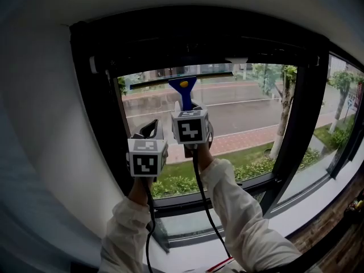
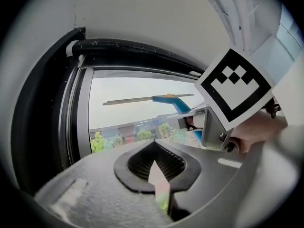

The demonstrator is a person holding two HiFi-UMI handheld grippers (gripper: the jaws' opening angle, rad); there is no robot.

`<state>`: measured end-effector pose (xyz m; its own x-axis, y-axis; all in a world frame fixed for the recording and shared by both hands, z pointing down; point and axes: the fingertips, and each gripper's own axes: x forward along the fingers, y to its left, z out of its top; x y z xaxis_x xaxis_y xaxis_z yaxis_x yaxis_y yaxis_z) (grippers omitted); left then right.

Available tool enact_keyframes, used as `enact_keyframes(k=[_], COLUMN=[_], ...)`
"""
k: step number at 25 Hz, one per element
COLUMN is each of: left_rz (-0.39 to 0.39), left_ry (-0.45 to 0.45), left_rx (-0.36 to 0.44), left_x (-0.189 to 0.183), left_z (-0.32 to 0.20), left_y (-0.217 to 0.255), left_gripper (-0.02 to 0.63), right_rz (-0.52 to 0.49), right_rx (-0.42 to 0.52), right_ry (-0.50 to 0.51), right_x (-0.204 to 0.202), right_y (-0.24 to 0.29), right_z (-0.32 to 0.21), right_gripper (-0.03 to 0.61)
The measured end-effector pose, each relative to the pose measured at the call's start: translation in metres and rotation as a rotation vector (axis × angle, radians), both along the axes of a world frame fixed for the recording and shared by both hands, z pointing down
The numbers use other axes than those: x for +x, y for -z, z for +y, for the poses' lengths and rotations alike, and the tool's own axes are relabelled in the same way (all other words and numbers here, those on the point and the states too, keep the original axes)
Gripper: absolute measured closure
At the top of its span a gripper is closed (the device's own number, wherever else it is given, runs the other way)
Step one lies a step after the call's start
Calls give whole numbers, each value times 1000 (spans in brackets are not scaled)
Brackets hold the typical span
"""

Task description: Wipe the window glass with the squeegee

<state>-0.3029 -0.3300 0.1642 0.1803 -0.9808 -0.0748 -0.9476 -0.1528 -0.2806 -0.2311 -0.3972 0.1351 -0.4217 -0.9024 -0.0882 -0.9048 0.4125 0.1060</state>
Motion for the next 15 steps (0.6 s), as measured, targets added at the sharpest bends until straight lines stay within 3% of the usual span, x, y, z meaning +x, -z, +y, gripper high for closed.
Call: enact_keyframes(k=[15], left_rz=[62], left_ry=[-5], left_rx=[-149], left_x=[1], left_z=[-4], left_y=[-95], left_gripper=[614], right_rz=[-17], right_rx=[-77], right_ry=[6], right_x=[2], right_y=[-69], right_z=[5], right_gripper=[483])
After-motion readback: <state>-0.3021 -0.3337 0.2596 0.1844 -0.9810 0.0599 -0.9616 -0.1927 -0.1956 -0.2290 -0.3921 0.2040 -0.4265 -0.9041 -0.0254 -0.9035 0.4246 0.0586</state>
